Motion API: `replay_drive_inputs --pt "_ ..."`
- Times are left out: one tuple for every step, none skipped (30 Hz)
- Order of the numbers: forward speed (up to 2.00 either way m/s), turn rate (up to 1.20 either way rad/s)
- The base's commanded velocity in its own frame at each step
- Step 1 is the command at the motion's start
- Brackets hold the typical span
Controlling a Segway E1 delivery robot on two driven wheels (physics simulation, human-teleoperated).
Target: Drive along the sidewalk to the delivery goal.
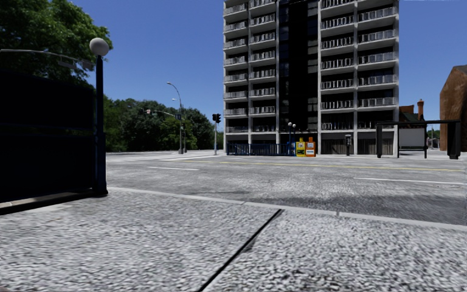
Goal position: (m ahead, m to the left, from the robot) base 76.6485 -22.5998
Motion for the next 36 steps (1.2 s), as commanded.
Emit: replay_drive_inputs --pt "0.32 -0.39" --pt "0.32 -0.39" --pt "0.32 -0.19" --pt "0.32 0.0" --pt "0.32 0.0" --pt "0.32 0.0" --pt "0.32 0.0" --pt "0.32 0.0" --pt "0.3 0.0" --pt "0.3 0.0" --pt "0.29 0.0" --pt "0.29 0.08" --pt "0.29 0.26" --pt "0.29 0.26" --pt "0.29 0.42" --pt "0.29 0.53" --pt "0.29 0.6" --pt "0.29 0.65" --pt "0.29 0.65" --pt "0.29 0.66" --pt "0.29 0.68" --pt "0.29 0.69" --pt "0.29 0.7" --pt "0.29 0.7" --pt "0.29 0.72" --pt "0.29 0.73" --pt "0.31 0.74" --pt "0.32 0.75" --pt "0.32 0.75" --pt "0.36 0.76" --pt "0.37 0.76" --pt "0.41 0.76" --pt "0.46 0.76" --pt "0.46 0.76" --pt "0.5 0.76" --pt "0.53 0.76"
